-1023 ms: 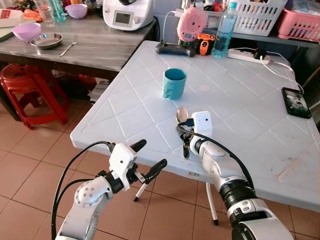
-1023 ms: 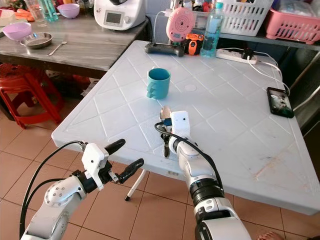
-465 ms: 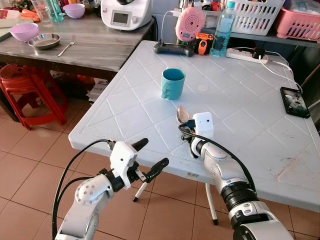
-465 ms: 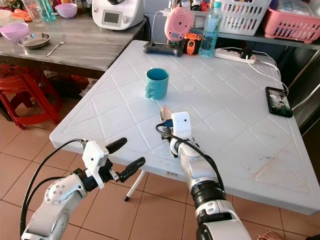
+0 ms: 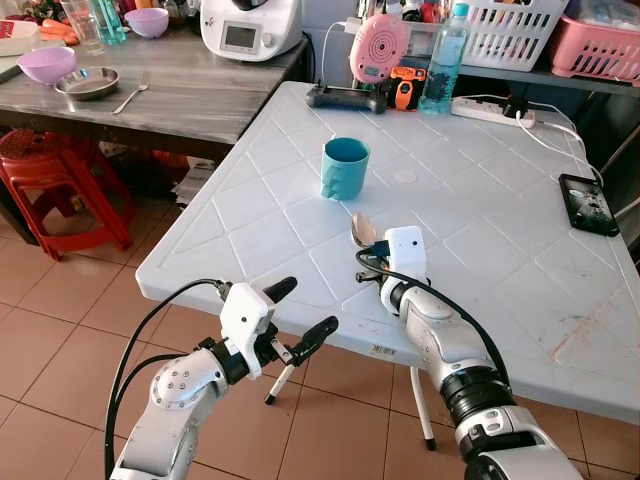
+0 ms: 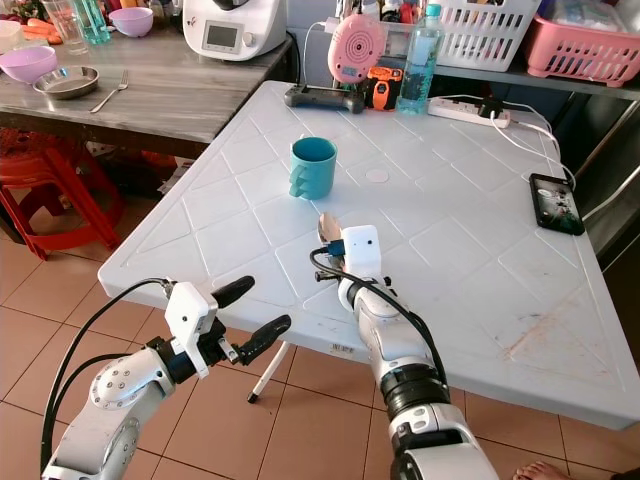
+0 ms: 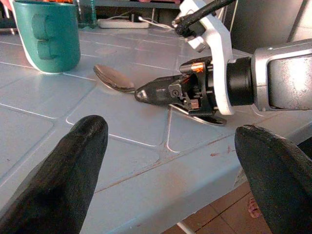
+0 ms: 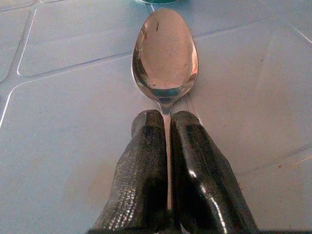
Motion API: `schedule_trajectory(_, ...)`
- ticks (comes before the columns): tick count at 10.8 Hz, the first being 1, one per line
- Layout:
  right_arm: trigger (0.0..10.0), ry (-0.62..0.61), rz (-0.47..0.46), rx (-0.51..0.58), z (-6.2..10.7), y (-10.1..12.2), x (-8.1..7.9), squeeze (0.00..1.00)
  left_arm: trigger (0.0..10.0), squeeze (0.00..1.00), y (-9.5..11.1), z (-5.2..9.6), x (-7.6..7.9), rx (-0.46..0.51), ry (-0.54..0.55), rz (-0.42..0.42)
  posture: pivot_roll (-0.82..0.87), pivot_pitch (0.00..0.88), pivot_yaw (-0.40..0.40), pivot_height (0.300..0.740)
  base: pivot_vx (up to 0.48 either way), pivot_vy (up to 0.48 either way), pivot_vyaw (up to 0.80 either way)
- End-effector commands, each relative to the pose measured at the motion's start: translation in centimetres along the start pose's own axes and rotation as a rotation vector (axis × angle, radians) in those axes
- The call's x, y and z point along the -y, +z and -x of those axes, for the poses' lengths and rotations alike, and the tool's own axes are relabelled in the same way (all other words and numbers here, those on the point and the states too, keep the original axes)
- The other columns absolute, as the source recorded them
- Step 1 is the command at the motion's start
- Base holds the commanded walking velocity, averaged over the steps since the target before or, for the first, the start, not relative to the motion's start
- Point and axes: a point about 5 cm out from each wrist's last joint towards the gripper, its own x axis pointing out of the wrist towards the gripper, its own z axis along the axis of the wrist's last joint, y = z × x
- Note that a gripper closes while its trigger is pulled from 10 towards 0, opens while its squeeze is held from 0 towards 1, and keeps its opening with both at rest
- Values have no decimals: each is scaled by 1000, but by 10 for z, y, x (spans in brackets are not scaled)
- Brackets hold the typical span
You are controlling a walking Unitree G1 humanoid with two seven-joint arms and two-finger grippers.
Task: Setting the table
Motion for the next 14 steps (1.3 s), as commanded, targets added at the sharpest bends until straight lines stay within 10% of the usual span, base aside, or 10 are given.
schedule_trajectory(1, 0, 20, -30, -92, 2, -22, -6, 0, 10000, 0, 1, 0, 0, 5, 0, -7, 92, 85, -28, 740, 0, 0, 0)
schedule_trajectory(9, 0, -152, -51, 103, 39, 12, 22, 0, 10000, 0, 9, -5, -51, 23, 485, -106, 72, 80, -39, 740, 0, 0, 0)
schedule_trajectory(10, 10000, -194, -31, 136, 55, 12, 37, 0, 10000, 0, 7, -1, -59, 30, 546, -71, 71, 77, -34, 740, 0, 0, 0)
schedule_trajectory(14, 10000, -245, -49, 225, 74, 14, 31, 0, 10000, 0, 15, -10, -58, 100, 544, 4, 67, 71, -26, 740, 0, 142, -353)
